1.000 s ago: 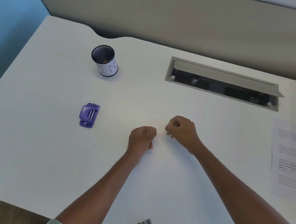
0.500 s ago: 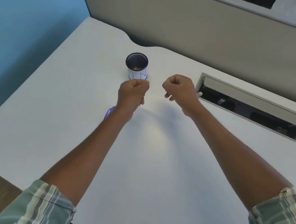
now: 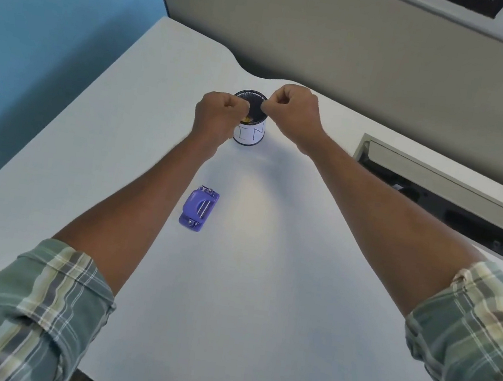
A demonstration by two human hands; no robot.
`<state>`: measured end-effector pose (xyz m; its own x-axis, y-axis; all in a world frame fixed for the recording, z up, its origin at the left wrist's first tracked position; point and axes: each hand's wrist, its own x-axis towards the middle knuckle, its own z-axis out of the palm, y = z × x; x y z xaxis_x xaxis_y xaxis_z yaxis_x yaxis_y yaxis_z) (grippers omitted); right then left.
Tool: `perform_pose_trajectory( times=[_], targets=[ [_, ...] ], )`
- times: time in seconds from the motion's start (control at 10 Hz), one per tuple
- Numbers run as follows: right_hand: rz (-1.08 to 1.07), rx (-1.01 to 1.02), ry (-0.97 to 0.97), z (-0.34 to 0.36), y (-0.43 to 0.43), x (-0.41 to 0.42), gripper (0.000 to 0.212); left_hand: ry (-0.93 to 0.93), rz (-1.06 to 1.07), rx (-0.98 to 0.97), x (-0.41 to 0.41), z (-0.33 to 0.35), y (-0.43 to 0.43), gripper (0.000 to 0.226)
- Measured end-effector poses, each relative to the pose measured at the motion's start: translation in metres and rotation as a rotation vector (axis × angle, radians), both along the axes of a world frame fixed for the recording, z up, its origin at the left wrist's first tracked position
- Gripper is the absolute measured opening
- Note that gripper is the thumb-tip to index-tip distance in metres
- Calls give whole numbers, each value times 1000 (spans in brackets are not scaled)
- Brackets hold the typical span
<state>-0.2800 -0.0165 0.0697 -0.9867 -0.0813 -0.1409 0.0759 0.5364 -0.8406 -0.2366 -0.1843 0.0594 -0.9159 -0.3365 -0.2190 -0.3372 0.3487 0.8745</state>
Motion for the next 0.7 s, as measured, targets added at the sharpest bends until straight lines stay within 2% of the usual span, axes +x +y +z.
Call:
perform_pose_trajectory(
  times=[0.1,0.3,0.7],
  targets=[
    [21,98,21,-5,-7,-8,18,-1,-22,-55,-9,-5,-6,25],
    [66,219,75,-7,-11,-14,17,19,-6,-103,-17,-11,-15,25],
    [76,163,93,-5,-16,-10,17,58,7,-111,-18,-13,-17,26]
  ],
)
